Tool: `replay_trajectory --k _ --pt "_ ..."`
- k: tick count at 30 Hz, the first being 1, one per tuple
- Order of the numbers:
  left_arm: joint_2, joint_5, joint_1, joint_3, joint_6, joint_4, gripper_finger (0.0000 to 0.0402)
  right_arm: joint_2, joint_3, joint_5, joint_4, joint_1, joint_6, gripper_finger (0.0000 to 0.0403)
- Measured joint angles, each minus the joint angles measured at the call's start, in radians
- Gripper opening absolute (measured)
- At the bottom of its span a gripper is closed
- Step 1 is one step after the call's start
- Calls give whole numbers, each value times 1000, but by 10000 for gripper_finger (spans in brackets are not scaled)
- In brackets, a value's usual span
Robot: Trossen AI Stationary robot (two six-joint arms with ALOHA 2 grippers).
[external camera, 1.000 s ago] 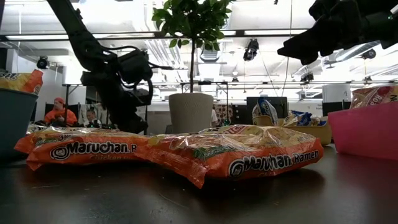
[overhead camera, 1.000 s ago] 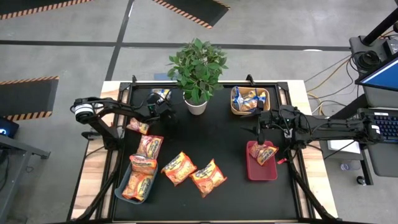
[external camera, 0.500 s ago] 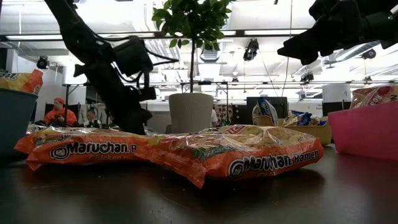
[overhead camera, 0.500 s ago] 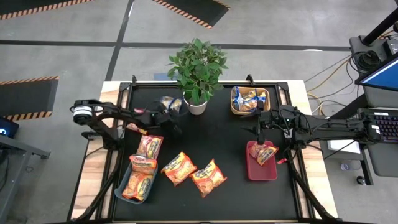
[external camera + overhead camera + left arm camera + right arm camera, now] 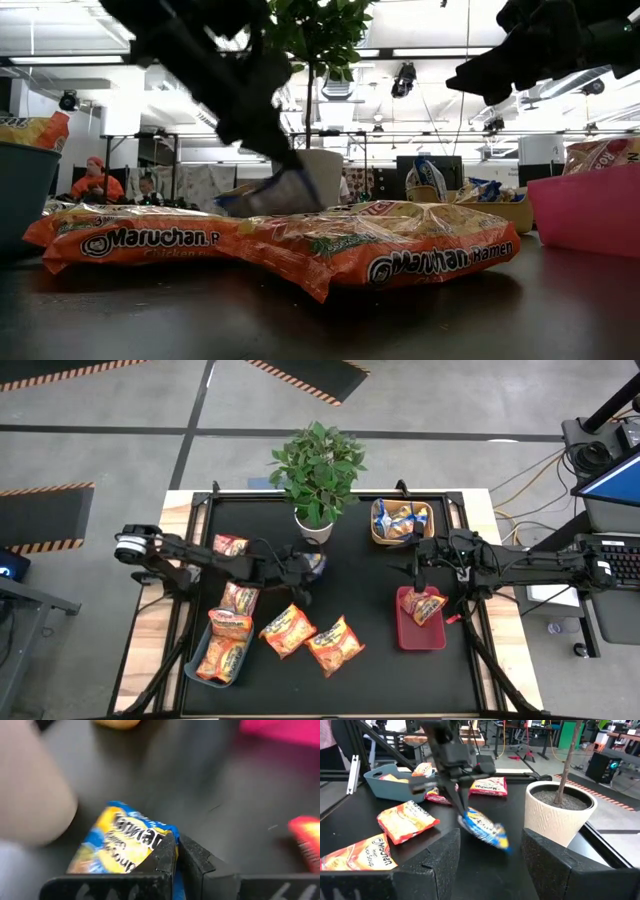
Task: Sort Maruchan noodles
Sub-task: Put the blue noodle pack into the pink bin
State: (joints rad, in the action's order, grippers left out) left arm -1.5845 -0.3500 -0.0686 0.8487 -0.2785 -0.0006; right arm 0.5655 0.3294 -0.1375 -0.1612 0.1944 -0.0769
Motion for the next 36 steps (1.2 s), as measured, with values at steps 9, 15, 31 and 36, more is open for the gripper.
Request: replay_trajectory --k 9,15,31,36 --pt "0 -3 -33 100 53 -30 1 0 0 0 0 0 11 199" --pt "0 2 -42 104 32 -29 0 0 0 0 0 0 13 199" --pt "1 99 -49 104 -67 -75 111 0 0 0 34 0 74 199" --pt "1 99 -53 104 -25 -165 144 0 0 0 62 0 164 199"
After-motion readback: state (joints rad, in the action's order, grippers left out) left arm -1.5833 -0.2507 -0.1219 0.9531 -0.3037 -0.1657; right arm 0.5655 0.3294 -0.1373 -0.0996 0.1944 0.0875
